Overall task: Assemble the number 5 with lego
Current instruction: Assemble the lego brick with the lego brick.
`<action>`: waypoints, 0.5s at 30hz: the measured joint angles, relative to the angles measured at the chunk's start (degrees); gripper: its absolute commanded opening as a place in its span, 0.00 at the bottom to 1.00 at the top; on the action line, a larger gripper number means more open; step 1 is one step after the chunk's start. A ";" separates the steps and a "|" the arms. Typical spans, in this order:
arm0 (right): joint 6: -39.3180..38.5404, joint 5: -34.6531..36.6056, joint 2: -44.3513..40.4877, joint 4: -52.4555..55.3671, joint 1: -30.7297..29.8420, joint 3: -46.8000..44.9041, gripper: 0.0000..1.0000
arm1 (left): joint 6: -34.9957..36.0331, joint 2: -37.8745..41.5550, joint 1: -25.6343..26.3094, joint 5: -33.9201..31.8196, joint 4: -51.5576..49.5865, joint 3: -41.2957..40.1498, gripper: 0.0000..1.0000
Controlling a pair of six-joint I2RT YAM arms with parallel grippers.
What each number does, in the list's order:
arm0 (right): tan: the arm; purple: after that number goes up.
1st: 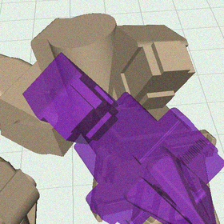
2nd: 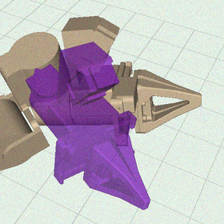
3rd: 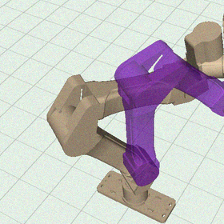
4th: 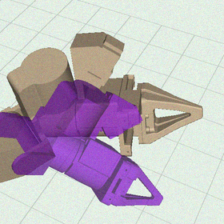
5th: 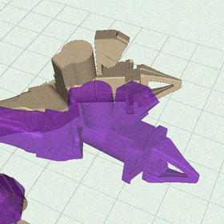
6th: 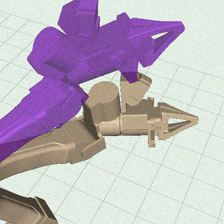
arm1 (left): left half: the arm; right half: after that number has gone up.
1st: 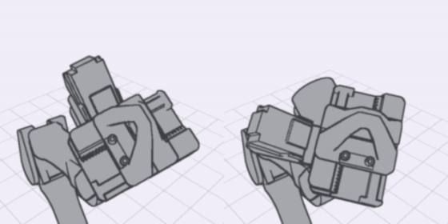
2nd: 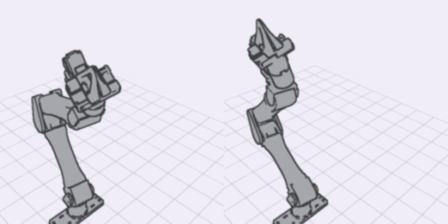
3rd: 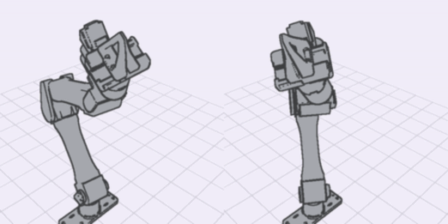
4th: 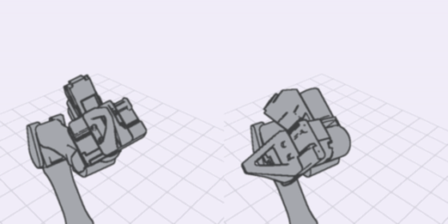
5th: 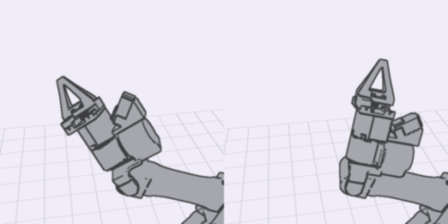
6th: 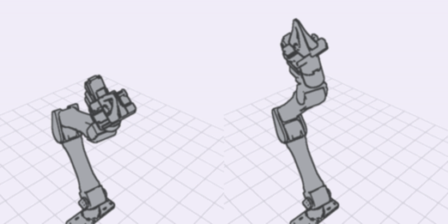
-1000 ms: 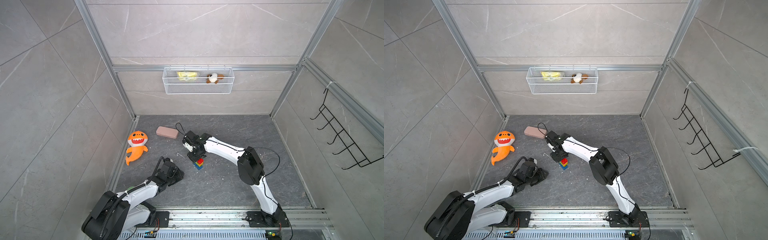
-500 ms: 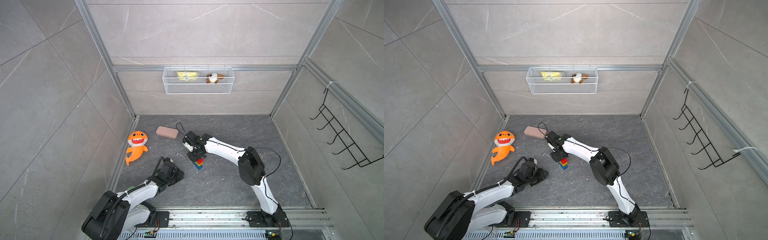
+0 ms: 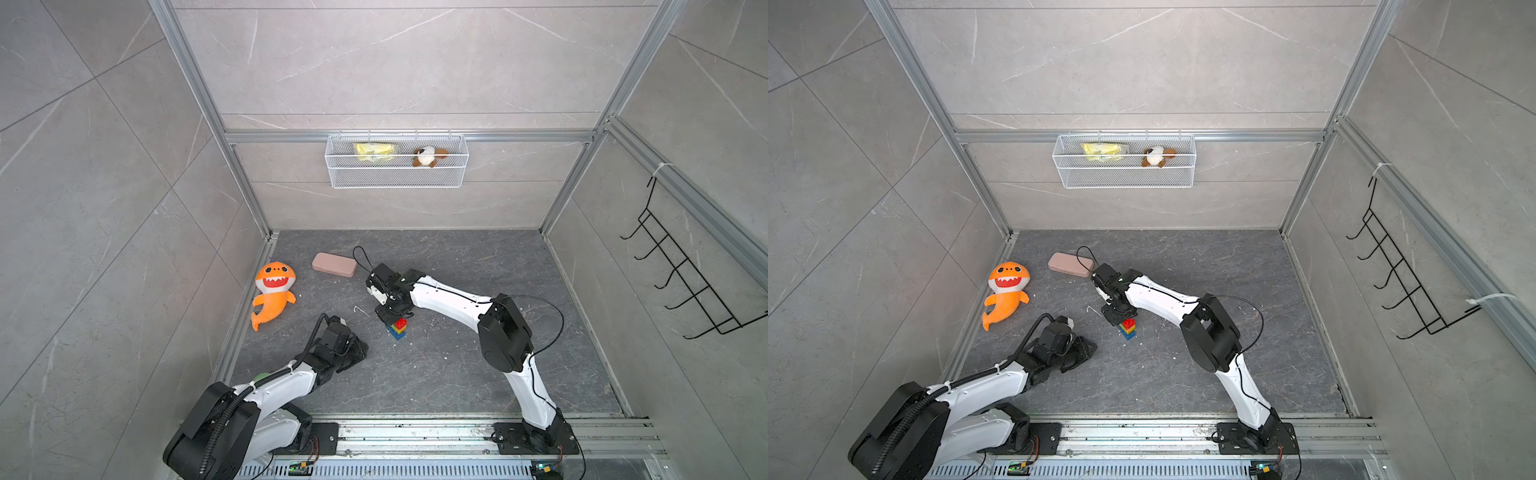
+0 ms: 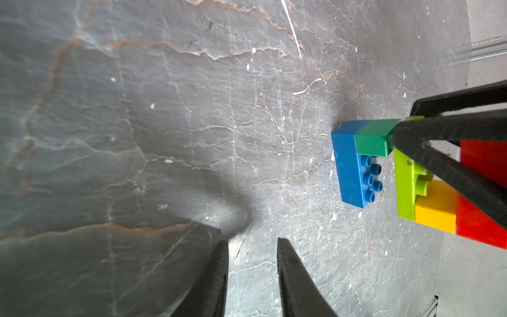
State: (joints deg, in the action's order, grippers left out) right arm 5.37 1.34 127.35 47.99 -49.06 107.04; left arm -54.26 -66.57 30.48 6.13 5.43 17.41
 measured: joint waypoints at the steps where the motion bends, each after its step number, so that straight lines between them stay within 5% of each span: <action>1: 0.02 0.00 -0.07 -0.07 0.00 -0.11 0.25 | -0.02 0.00 0.00 0.00 0.02 0.00 0.35; 15: 1.31 2.03 -0.33 -0.24 -0.15 -1.01 0.25 | 0.00 0.00 0.00 0.00 0.20 -0.04 0.35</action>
State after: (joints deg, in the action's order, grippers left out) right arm 6.68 3.38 127.02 47.75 -49.21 106.04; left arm -54.26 -66.57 30.48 6.13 5.63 17.37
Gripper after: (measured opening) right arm 0.337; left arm 0.351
